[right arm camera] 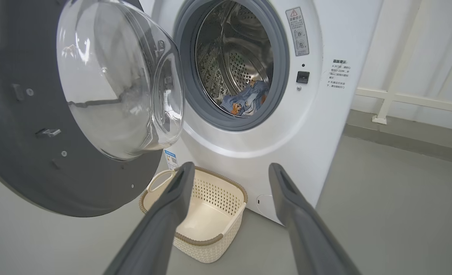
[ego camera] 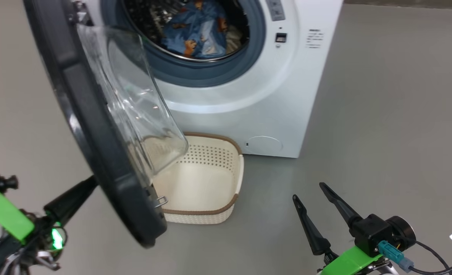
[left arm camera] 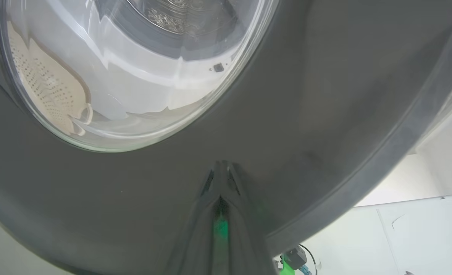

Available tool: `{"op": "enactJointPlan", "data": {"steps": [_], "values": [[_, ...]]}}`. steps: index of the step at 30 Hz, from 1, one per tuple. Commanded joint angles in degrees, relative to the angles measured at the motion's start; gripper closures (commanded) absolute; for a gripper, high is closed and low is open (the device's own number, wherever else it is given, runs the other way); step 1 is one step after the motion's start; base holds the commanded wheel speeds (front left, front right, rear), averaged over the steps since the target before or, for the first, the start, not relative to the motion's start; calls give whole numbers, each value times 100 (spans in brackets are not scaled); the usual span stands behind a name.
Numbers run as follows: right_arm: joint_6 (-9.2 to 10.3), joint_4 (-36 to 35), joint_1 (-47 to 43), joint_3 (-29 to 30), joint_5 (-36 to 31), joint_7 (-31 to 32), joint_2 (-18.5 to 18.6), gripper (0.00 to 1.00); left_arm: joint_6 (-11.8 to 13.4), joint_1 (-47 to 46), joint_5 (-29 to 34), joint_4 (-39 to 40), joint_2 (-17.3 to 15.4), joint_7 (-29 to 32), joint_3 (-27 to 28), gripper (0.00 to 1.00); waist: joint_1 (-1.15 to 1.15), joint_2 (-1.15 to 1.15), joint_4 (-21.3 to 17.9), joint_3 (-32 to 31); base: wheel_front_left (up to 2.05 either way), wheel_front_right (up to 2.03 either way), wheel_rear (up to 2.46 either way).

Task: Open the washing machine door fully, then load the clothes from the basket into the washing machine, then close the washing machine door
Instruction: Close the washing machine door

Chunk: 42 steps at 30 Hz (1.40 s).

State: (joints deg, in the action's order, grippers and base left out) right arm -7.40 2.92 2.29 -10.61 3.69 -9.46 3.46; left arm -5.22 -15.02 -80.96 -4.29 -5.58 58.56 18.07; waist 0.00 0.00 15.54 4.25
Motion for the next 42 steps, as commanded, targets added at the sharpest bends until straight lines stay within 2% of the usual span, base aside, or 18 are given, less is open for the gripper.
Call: {"op": "enactJointPlan", "data": {"steps": [1, 6, 13, 23, 31, 35, 42], "values": [[-9, -117, 47, -107, 49, -61, -53, 0, 3, -44, -48, 210, -6, -54, 33, 100, 0, 0, -243, -41, 0, 0, 0], [-9, -111, 47, -32, 62, -98, -56, 0, -48, -47, -141, 62, 187, -418, -139, 100, 0, 0, -529, -30, 0, 0, 0], [-9, -68, 48, -49, 127, -151, -57, 0, -129, -202, -230, -264, 259, -1183, -410, 100, 0, 0, -885, -30, 0, 0, 0], [-9, -16, 135, -59, 191, -223, -57, 0, -216, -603, -877, -956, 268, -2803, -1267, 100, 0, 0, -1398, 74, 0, 0, 0], [-9, 44, 186, 2, 247, -302, -57, 0, -225, -933, -963, -1224, 269, -3690, -1604, 100, 0, 0, -1698, 151, 0, 0, 0], [-9, 59, 200, 43, 294, -361, -57, 0, -225, -902, -1071, -1195, 269, -3879, -1557, 100, 0, 0, -1791, 122, 0, 0, 0], [-9, 26, 111, 153, 322, -439, -57, 0, -226, -446, -1029, -769, 226, -3697, -1594, 100, 0, 0, -1756, -69, 0, 0, 0]]}}
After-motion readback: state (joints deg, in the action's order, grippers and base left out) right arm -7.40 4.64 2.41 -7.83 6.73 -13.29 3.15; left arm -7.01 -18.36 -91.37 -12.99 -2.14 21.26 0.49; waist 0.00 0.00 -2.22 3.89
